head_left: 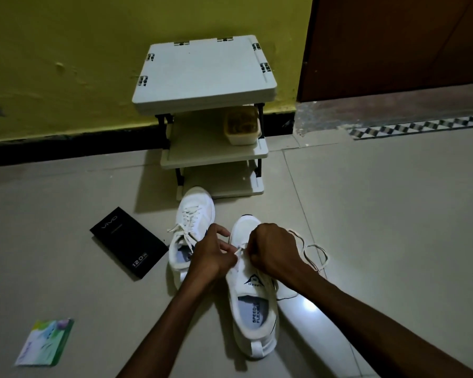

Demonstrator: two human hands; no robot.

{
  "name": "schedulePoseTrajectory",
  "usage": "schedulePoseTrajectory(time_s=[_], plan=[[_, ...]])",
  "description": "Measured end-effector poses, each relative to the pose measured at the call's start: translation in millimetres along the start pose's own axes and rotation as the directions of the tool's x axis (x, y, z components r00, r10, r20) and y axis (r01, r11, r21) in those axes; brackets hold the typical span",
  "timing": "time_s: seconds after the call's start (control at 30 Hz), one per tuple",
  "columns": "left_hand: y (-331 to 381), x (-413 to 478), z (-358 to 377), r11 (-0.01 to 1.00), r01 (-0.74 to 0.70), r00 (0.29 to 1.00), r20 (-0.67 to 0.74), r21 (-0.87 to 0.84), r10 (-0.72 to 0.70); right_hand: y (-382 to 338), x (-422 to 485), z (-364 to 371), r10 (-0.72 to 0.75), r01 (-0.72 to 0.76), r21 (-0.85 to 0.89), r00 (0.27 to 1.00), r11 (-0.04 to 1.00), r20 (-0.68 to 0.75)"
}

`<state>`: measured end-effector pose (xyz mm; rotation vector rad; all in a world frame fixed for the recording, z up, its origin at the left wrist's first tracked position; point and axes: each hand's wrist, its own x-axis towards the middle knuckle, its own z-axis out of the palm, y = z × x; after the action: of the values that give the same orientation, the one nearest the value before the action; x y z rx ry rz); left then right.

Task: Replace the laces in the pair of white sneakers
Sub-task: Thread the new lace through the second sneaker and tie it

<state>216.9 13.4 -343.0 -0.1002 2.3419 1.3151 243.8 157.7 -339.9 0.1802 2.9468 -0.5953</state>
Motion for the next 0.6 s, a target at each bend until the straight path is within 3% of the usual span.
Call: schedulePoseTrajectory(time_s=[0.27,0.43,0.6], plan=[[-2,2,1,0.999,0.021,1.000,0.021,-0.024,-0.021,-9,0,11,-0.018,0.018,-0.016,0.999,1.000,-0.051],[-4,-2,4,1.000,-0.024,1.000,0.003,-0.007,0.024,-19,-4,11,-0.089,0.086,-0.128,0.996,0.988,-0.021],[-8,-2,4,0.999,-0.041,0.999,-0.021,0.010,0.042,-10,-3,12,-0.085,0.085,-0.031,0.996,0.996,-0.010]])
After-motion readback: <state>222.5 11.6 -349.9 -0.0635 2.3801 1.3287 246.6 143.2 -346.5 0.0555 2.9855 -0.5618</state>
